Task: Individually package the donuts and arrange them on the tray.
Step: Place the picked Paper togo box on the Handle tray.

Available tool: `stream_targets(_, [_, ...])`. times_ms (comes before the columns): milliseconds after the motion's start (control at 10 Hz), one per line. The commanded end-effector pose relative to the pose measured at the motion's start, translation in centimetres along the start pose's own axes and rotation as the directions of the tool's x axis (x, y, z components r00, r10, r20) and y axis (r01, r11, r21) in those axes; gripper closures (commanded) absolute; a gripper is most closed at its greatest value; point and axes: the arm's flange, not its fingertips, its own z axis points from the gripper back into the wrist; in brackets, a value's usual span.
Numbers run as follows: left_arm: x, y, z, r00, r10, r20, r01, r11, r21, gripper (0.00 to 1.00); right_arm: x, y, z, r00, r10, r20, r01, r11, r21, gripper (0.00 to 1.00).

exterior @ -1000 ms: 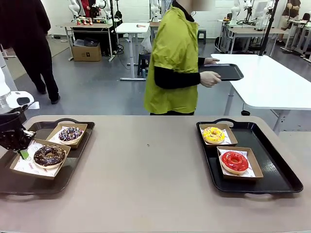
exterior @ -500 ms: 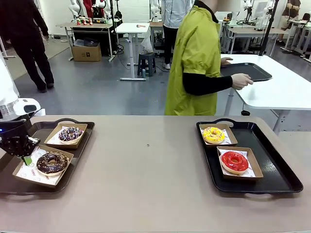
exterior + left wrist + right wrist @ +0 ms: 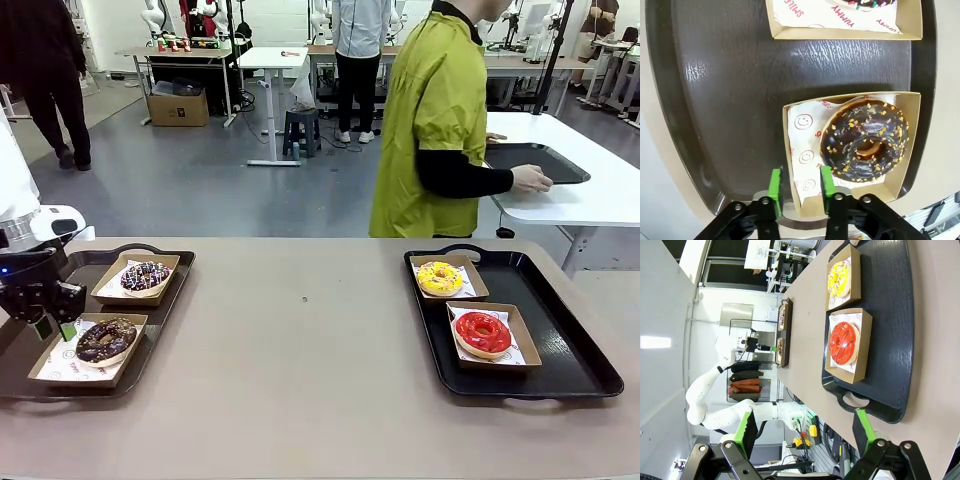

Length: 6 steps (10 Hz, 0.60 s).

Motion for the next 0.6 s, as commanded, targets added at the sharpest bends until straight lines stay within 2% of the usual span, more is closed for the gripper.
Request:
stream_targets(0, [-0.4, 0.5, 0.5, 1.0, 0.007, 0.013, -0.008, 1.0, 0.024, 0.16, 0.0, 0.4, 0.0, 1.0, 0.0, 0.006, 0.0, 1.0, 0.008, 0.0])
stream_targets(200, [-0.6, 0.7, 1.0, 1.0, 0.009, 0.012, -0.009, 1.0, 0.009, 0.0, 0.0, 0.4, 0.0, 1.0, 0.0, 0.006, 0.0, 1.0, 0.008, 0.0])
stream_targets(400, [-0.7, 0.8, 1.5, 1.0, -0.002, 0.013, 0.002, 1.0, -0.005, 0.0, 0.0, 0.4, 0.0, 1.0, 0.0, 0.006, 0.0, 1.0, 0.008, 0.0])
stream_targets(500, [-0.9, 0.9, 1.6, 1.0, -0.001, 0.015, 0.001, 1.0, -0.016, 0.1, 0.0, 0.4, 0.0, 1.0, 0.0, 0.006, 0.0, 1.0, 0.008, 0.0])
